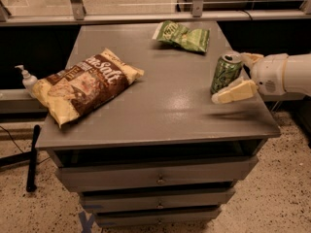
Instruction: Knock green can over
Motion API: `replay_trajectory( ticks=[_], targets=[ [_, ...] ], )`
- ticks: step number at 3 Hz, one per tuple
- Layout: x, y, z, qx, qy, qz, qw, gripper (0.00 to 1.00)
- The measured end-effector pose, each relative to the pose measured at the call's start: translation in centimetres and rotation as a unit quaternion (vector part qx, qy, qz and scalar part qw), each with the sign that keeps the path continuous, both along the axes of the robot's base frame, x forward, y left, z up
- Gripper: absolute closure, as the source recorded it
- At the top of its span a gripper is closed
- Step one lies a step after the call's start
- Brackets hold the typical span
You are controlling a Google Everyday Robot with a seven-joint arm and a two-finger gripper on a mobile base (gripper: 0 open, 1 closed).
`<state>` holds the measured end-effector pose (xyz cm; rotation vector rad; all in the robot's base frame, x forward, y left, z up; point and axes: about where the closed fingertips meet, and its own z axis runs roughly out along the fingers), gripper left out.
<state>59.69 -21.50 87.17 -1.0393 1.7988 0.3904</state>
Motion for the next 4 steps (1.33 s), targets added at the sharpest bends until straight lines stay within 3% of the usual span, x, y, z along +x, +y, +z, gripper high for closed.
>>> replay_trajectory(
  ticks=[2, 4],
  targets=[
    [6.2, 5.0, 2.2, 0.069, -0.046, 0.044, 0.9955, 0.0],
    [10.0, 10.6, 7.2, 0.088, -0.091, 0.1, 0.9868, 0.0]
  ],
)
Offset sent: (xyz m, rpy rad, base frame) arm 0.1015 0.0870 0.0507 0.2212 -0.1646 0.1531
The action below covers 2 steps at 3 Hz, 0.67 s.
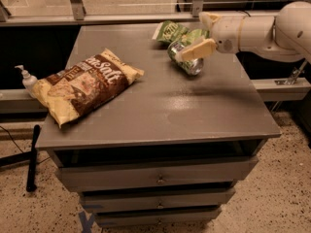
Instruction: Knock green can over
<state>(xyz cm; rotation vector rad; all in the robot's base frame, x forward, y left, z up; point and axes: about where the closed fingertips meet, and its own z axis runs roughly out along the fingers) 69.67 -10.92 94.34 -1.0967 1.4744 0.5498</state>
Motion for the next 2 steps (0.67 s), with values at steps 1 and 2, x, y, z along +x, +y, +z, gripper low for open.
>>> replay_trajectory(
  ticks=[1, 2],
  targets=[
    [0.0, -0.4, -0.1, -0.011, 0.002, 0.005, 0.9999, 0.0],
    [-0.9, -2.6, -1.4, -0.029, 0.017, -0.001, 0.9995, 0.0]
  ],
)
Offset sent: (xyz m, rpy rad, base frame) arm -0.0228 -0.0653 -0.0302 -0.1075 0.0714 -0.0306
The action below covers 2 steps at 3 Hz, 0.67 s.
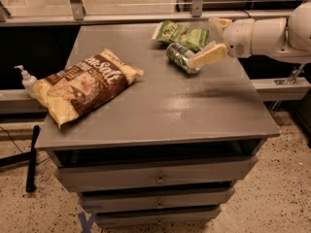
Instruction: Knock green can over
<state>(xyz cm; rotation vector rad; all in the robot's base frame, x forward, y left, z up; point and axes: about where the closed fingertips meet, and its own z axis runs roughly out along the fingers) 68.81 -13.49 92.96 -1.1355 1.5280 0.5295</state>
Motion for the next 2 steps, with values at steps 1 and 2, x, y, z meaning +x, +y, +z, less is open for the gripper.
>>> replay_trajectory(
  ticks=[1, 2],
  targets=[
    [-1.7, -3.9, -1.4, -0.021, 0.015, -0.005, 0.9997, 0.0],
    [-3.2, -8.1, -1.8, -0.038, 0.022, -0.015, 0.9989, 0.0]
  ],
)
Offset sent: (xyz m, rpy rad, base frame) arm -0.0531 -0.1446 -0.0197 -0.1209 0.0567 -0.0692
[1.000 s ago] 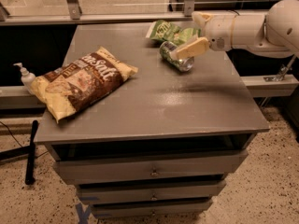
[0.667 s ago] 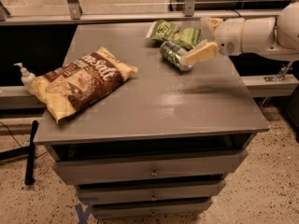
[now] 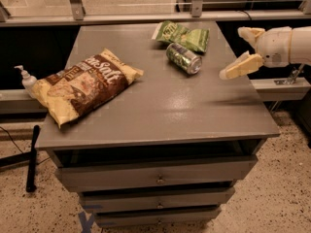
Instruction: Knock green can over
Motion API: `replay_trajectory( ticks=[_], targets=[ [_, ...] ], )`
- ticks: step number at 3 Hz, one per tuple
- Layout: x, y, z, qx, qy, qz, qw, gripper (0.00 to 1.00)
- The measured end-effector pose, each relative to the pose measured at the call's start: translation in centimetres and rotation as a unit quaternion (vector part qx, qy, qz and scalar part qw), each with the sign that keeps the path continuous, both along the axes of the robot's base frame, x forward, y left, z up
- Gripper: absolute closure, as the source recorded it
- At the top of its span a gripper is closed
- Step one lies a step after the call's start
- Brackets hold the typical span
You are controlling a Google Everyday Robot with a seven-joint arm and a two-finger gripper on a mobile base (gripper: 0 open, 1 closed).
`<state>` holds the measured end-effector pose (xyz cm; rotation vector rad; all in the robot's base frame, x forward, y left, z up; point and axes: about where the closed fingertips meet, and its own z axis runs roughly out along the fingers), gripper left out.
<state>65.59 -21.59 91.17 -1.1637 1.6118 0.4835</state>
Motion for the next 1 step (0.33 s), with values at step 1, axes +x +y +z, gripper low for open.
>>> replay_trajectory(
  ticks=[1],
  targets=[
    [-0.17, -0.16, -0.01, -0.001, 0.001, 0.002, 1.0, 0.0]
  ],
)
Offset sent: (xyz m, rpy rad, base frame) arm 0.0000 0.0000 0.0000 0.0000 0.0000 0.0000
